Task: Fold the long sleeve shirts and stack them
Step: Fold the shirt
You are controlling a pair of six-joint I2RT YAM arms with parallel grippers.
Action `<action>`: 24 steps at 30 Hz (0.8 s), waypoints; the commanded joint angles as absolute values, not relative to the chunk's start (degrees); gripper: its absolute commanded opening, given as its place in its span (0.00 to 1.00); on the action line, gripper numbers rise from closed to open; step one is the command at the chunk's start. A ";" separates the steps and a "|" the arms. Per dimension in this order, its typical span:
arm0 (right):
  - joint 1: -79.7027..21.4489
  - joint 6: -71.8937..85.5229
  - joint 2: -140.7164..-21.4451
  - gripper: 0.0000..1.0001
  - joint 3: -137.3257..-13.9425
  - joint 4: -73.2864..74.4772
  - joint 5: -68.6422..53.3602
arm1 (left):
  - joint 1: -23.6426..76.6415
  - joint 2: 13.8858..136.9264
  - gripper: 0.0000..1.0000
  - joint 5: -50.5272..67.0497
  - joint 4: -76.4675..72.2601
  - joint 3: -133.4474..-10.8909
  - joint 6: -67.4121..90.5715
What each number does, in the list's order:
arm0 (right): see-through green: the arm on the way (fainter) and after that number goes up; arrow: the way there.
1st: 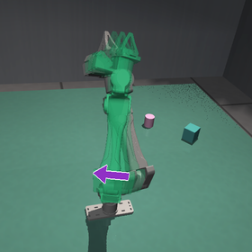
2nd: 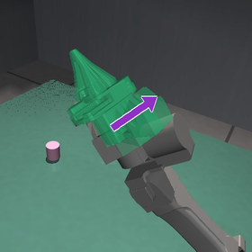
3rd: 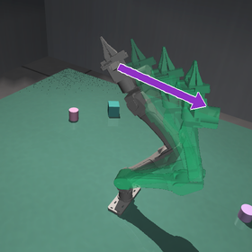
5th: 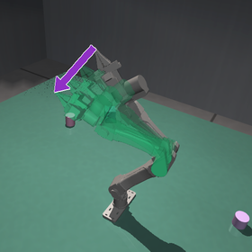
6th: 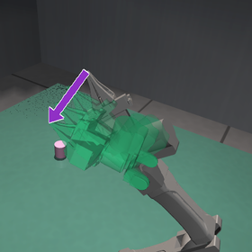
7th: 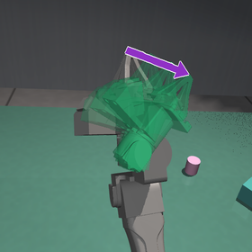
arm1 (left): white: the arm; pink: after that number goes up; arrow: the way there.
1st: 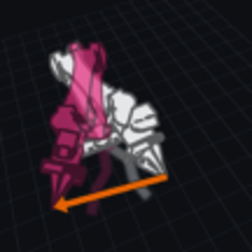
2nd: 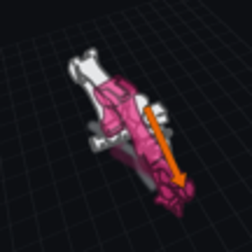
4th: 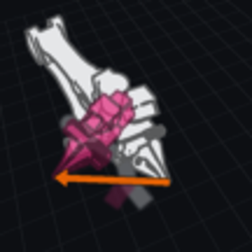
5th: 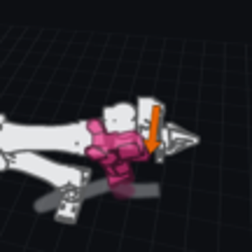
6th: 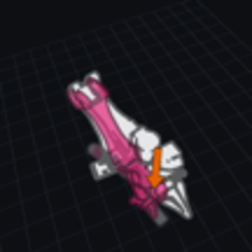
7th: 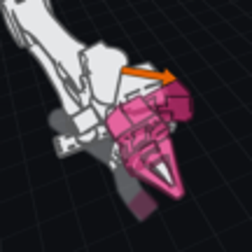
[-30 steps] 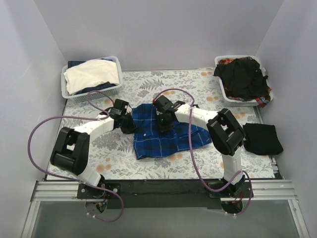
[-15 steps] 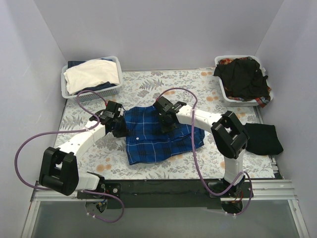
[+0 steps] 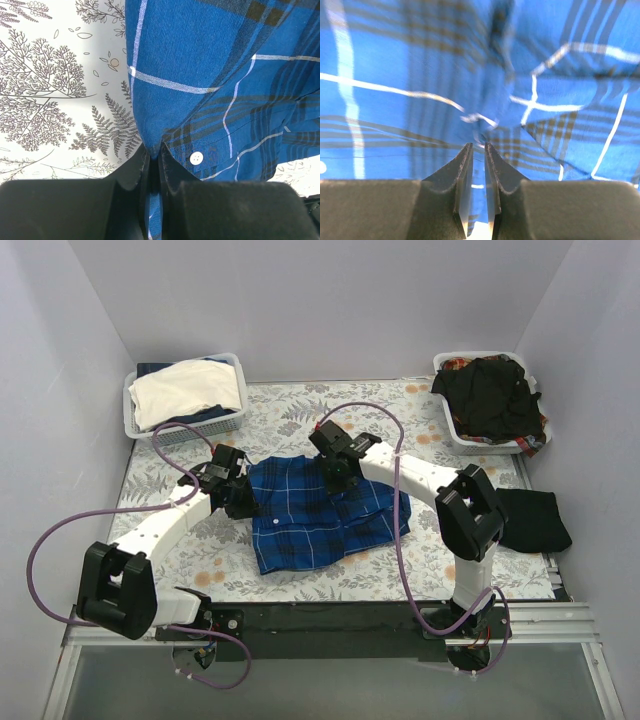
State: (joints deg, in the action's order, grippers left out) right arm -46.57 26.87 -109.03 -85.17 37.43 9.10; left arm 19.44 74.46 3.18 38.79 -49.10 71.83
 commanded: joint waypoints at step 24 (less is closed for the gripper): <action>-46.23 19.25 -126.41 0.22 -109.17 38.85 4.73 | 19.07 68.56 0.00 6.33 41.48 -48.34 73.56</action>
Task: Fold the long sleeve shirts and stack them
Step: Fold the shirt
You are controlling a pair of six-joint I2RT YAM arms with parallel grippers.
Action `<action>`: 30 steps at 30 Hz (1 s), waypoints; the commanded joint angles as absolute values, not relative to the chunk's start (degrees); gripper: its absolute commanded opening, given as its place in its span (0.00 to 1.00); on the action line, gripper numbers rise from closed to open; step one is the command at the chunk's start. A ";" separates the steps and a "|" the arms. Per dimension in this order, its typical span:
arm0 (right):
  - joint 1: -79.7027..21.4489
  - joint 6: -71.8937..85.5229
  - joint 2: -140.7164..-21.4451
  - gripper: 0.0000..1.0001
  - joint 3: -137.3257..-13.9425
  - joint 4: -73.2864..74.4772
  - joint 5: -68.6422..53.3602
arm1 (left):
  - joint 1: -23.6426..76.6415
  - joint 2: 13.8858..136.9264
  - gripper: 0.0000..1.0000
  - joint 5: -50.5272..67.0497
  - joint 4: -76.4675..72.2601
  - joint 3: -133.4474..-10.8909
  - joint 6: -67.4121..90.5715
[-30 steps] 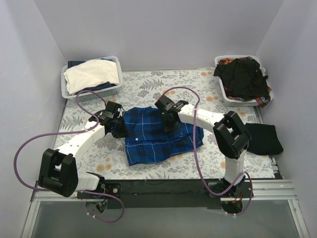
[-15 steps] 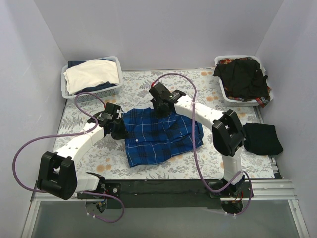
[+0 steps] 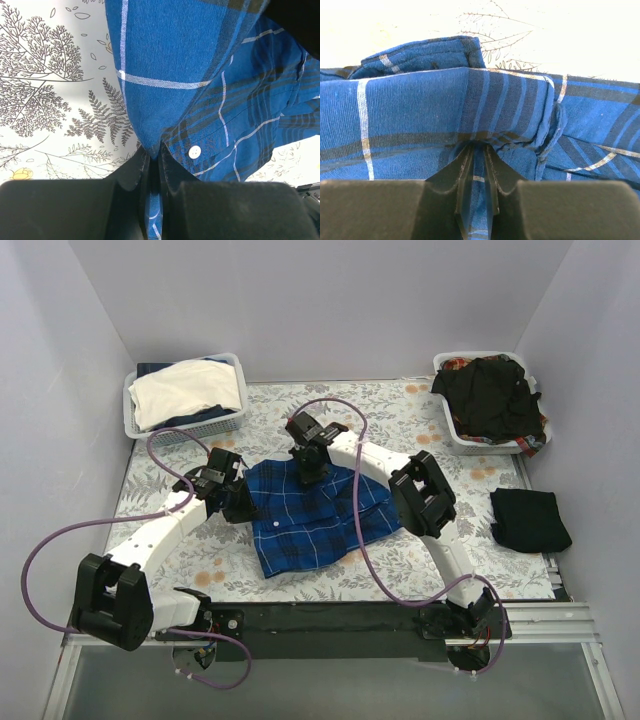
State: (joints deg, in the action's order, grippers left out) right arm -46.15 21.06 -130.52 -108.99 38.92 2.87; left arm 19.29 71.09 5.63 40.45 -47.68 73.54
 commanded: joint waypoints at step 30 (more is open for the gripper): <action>-58.09 22.77 -105.55 0.31 -69.17 27.51 -10.36 | 19.07 70.66 0.00 5.36 45.53 -57.04 75.41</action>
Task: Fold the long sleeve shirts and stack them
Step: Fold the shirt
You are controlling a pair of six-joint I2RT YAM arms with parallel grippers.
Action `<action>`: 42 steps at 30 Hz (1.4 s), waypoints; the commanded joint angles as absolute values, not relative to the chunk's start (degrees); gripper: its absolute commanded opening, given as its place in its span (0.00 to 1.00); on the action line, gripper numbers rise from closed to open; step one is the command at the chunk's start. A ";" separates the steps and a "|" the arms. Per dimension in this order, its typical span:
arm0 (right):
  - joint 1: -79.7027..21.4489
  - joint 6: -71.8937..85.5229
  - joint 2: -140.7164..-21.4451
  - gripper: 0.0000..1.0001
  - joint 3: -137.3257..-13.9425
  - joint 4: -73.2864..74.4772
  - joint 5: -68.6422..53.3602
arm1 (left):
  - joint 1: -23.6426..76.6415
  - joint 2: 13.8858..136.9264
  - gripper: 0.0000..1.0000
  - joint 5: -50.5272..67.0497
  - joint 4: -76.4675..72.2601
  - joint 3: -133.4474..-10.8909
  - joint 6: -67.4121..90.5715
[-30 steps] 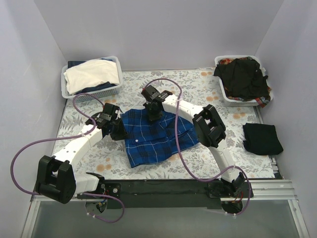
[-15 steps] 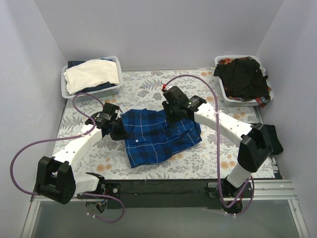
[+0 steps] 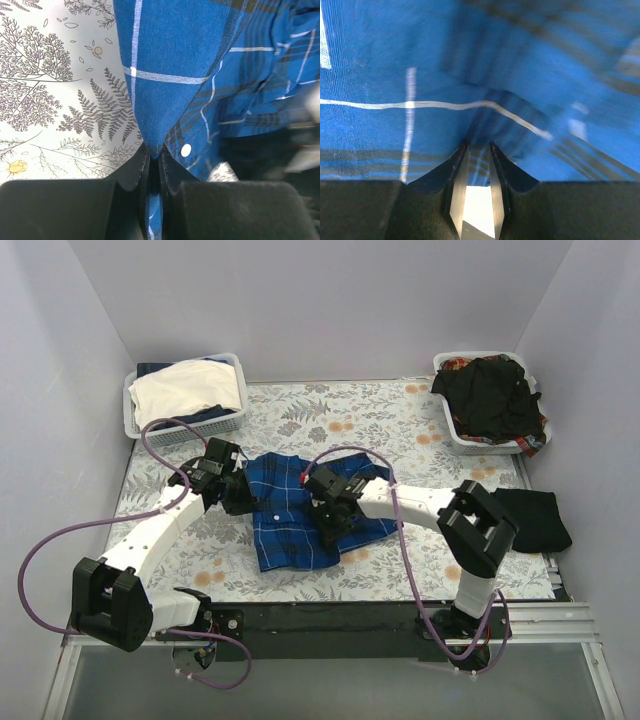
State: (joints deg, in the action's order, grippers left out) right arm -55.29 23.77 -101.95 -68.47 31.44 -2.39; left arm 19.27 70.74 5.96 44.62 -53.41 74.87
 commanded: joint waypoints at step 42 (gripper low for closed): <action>-39.27 22.58 -92.11 0.23 -52.65 29.09 0.35 | 19.07 76.73 0.00 -5.36 55.37 -70.83 81.91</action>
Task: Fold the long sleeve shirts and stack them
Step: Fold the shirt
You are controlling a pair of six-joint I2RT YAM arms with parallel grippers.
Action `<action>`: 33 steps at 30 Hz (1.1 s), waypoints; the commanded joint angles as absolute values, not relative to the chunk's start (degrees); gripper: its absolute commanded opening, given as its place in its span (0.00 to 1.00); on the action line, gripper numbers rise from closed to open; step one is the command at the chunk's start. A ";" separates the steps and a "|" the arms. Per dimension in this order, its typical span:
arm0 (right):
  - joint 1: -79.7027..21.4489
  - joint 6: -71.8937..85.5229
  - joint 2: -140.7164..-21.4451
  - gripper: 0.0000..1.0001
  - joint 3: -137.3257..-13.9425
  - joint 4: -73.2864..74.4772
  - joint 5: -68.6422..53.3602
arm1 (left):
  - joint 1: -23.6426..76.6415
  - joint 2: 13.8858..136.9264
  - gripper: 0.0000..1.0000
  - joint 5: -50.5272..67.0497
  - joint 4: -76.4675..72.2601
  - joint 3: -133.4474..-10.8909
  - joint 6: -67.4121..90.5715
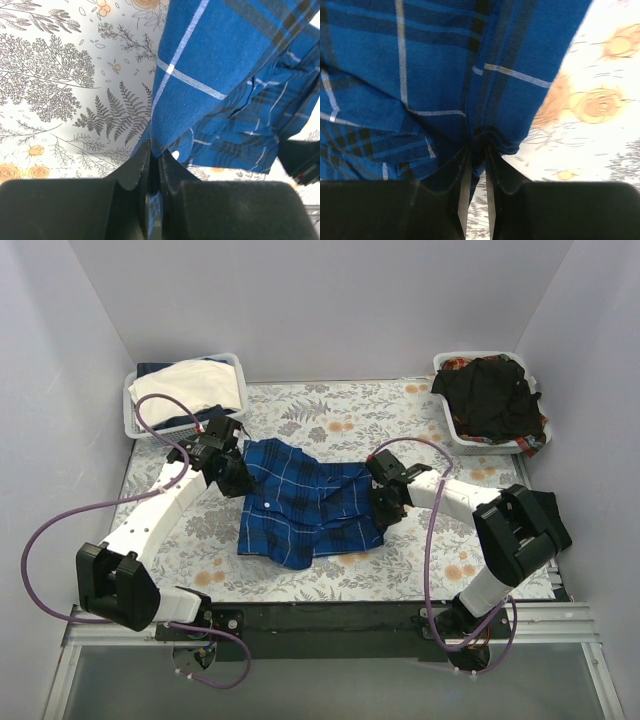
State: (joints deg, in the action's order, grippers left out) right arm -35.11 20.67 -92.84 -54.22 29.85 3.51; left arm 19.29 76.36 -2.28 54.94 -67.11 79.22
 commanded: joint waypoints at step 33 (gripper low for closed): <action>-51.24 35.68 -77.10 0.53 -54.41 26.97 10.51 | 41.65 90.97 0.00 1.85 46.67 -80.42 95.10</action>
